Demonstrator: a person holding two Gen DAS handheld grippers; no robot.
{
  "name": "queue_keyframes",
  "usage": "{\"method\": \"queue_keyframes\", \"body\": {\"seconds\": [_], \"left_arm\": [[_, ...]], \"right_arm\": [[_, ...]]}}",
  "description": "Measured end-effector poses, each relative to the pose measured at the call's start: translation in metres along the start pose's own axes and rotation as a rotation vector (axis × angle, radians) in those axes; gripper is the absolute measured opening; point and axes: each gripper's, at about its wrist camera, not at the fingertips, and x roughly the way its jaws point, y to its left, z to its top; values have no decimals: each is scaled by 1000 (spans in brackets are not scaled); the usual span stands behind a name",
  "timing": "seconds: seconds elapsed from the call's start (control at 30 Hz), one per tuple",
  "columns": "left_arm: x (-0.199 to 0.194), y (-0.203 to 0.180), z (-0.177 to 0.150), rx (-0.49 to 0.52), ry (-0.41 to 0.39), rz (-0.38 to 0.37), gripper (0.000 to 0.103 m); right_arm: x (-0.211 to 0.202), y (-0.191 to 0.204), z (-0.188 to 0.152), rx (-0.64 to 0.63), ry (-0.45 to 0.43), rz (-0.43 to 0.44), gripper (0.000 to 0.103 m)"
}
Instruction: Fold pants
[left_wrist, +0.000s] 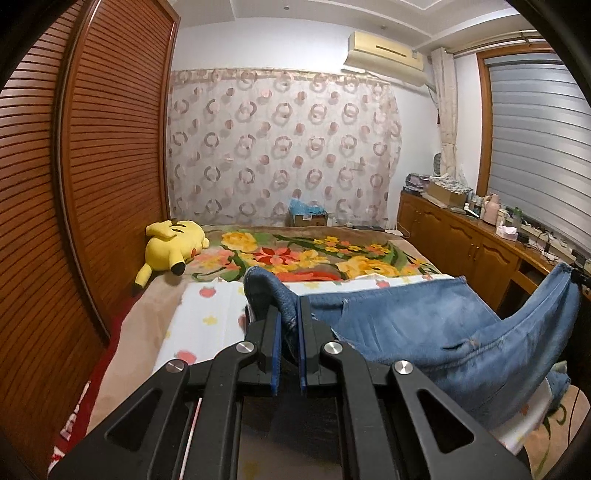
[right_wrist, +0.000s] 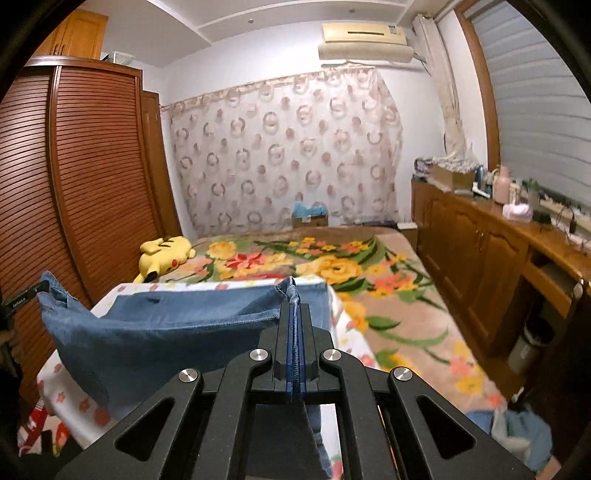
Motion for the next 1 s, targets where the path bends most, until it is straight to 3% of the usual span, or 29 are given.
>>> {"method": "queue_keyframes", "body": {"seconds": [0.57, 1.0], "left_arm": [[94, 2, 38, 20, 63, 32, 8], [175, 5, 28, 33, 200, 42, 8]], "right_arm": [[76, 19, 22, -71, -19, -51, 1], [151, 19, 18, -90, 134, -88, 2]]}}
